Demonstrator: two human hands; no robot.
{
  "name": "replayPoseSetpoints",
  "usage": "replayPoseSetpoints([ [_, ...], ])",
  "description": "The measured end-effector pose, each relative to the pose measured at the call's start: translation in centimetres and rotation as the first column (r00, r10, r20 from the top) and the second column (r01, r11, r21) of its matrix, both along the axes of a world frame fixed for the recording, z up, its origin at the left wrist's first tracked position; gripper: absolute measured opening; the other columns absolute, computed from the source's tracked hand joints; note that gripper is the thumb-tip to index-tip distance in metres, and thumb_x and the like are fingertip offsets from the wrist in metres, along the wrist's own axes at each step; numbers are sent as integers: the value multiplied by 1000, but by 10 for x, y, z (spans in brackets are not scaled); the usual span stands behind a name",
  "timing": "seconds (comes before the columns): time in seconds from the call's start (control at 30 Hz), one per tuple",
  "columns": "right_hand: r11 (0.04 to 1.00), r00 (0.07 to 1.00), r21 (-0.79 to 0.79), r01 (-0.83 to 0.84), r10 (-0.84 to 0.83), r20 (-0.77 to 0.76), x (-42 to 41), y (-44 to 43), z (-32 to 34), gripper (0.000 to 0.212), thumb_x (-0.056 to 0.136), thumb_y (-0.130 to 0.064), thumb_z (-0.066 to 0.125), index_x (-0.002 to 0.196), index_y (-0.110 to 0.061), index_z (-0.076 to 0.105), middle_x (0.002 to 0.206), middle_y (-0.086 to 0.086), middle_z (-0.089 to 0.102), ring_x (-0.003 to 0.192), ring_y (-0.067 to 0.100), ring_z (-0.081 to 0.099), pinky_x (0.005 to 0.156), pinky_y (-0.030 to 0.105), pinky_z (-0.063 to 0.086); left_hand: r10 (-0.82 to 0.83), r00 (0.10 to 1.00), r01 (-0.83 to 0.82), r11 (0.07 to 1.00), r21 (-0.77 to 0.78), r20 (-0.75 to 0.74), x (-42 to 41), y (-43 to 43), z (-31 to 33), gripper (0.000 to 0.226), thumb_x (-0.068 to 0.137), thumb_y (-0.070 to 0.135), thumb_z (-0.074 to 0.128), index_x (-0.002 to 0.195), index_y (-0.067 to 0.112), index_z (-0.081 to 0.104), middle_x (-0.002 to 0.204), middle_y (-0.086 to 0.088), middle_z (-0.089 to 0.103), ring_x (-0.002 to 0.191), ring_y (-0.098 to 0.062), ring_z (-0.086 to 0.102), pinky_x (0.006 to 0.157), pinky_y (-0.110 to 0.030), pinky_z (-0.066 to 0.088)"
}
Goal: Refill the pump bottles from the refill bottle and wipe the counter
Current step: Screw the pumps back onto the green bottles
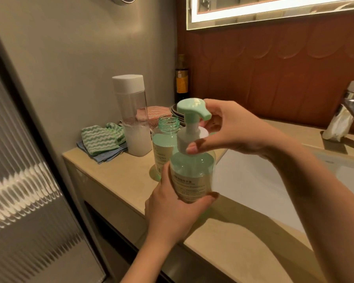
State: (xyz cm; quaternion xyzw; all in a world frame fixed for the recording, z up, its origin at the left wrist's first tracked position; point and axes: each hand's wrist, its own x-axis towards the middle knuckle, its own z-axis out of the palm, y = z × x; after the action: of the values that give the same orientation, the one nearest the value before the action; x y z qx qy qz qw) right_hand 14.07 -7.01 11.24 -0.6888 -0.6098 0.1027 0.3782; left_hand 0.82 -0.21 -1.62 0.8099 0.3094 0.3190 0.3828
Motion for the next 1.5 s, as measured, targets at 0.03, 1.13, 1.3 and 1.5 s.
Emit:
replayPoseSetpoints([
  [0.03,998,1000,-48,-28,28,3,0,0,0,73,52,-53,77,116,-27,55,116,-9,61,108,8,57,90,30,50,-6,1000,5,1000,6,3,-1,0,0,110,39,80,58,136,41,24,117,16,59,109,-14,57,92,-41,47],
  [1.13,990,990,-48,-131,129,-50,-4,-15,12,34,67,-36,67,101,-33,66,100,-26,67,97,-9,61,78,4,45,52,998,-51,998,39,-23,2,1,-1,99,42,76,61,128,30,39,98,17,55,101,-15,58,90,-40,48],
  [1.3,998,996,47,30,-34,86,-11,-11,15,42,51,-51,72,86,-26,71,80,-14,71,76,-4,65,65,7,50,33,998,-32,999,18,-53,1,0,0,112,43,77,58,139,29,25,123,10,54,115,-17,52,98,-44,42],
  [1.5,985,919,99,143,-169,355,-16,0,4,52,55,-79,51,77,-33,57,70,-17,58,69,-5,55,53,9,39,16,999,-16,1000,-27,28,0,-1,-1,105,37,79,56,132,46,25,116,18,60,108,-14,57,93,-43,46],
])
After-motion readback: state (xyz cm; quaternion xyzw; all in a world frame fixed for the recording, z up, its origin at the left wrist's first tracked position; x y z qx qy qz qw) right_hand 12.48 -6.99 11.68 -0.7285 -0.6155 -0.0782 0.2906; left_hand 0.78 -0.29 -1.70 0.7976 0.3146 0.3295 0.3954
